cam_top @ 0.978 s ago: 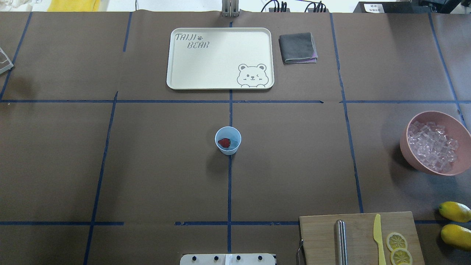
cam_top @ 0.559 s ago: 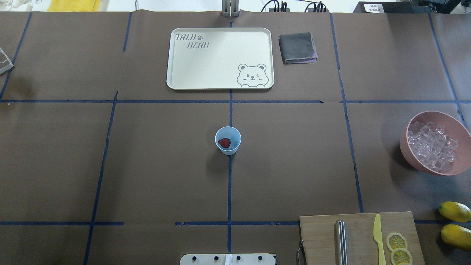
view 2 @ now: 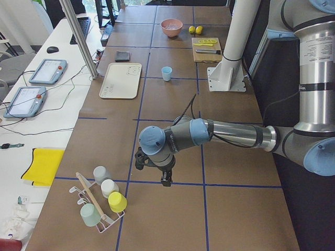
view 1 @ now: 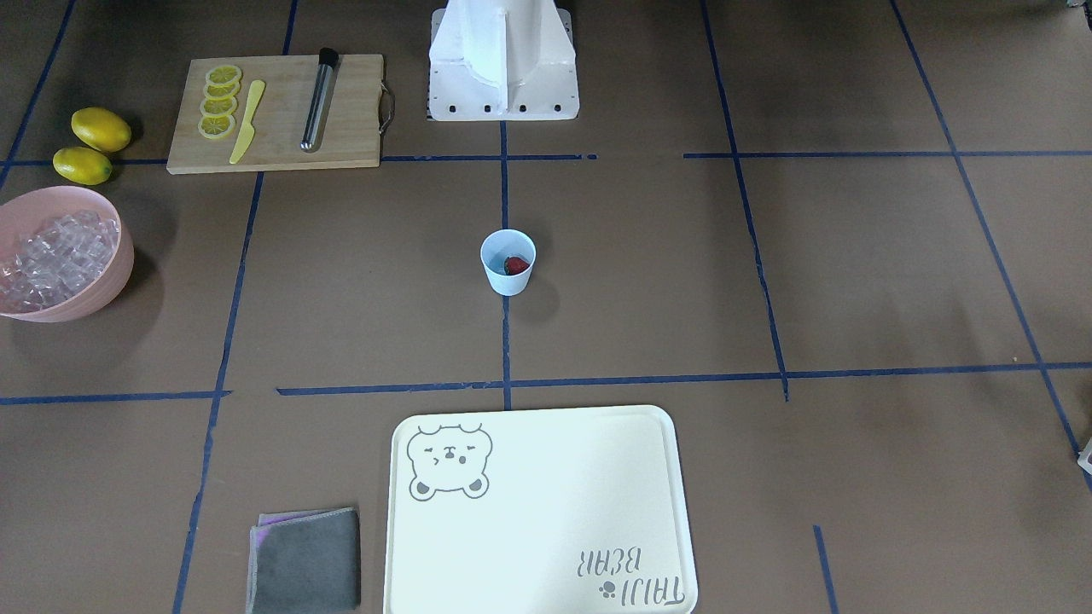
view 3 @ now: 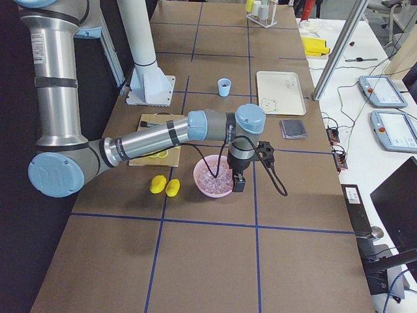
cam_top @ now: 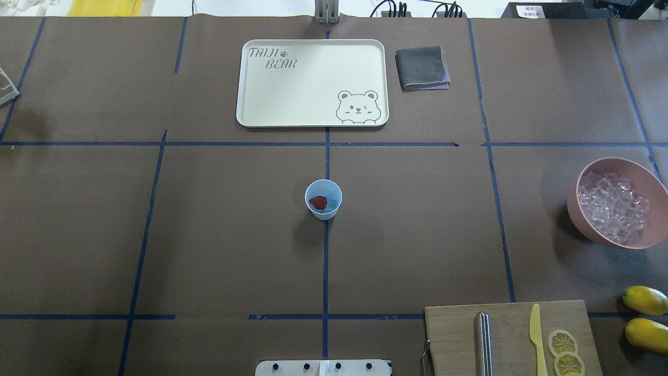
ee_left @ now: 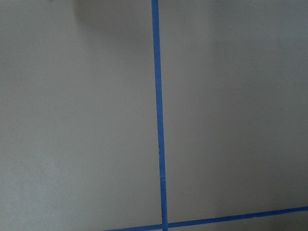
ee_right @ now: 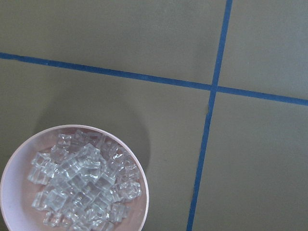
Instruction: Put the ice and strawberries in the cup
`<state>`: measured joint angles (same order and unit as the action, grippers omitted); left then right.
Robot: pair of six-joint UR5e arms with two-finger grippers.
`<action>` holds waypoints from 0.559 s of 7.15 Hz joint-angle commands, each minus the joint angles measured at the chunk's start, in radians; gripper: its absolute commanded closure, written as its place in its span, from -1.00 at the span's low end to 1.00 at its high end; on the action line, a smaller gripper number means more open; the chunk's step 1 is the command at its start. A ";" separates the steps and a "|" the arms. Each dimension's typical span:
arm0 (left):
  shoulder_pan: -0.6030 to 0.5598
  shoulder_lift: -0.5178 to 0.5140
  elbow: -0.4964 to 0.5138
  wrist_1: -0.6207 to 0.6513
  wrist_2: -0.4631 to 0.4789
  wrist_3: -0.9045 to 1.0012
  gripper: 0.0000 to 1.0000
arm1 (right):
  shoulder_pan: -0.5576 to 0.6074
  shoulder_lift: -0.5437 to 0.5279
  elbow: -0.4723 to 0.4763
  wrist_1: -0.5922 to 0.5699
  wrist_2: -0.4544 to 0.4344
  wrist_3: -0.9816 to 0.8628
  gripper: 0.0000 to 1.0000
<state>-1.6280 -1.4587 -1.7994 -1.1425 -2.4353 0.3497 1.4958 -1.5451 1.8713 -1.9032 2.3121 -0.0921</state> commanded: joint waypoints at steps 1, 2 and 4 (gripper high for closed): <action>0.000 -0.006 0.003 -0.010 -0.007 0.000 -1.00 | 0.000 0.005 -0.021 0.003 -0.006 -0.008 -1.00; 0.000 -0.009 0.002 -0.013 -0.007 -0.001 -1.00 | 0.000 0.003 -0.021 0.001 -0.008 -0.009 -1.00; 0.000 -0.022 0.011 -0.090 0.053 -0.070 -1.00 | 0.000 -0.001 -0.017 0.006 -0.011 -0.008 -1.00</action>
<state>-1.6276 -1.4754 -1.7927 -1.1860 -2.4219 0.3260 1.4956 -1.5448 1.8535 -1.8995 2.3031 -0.1000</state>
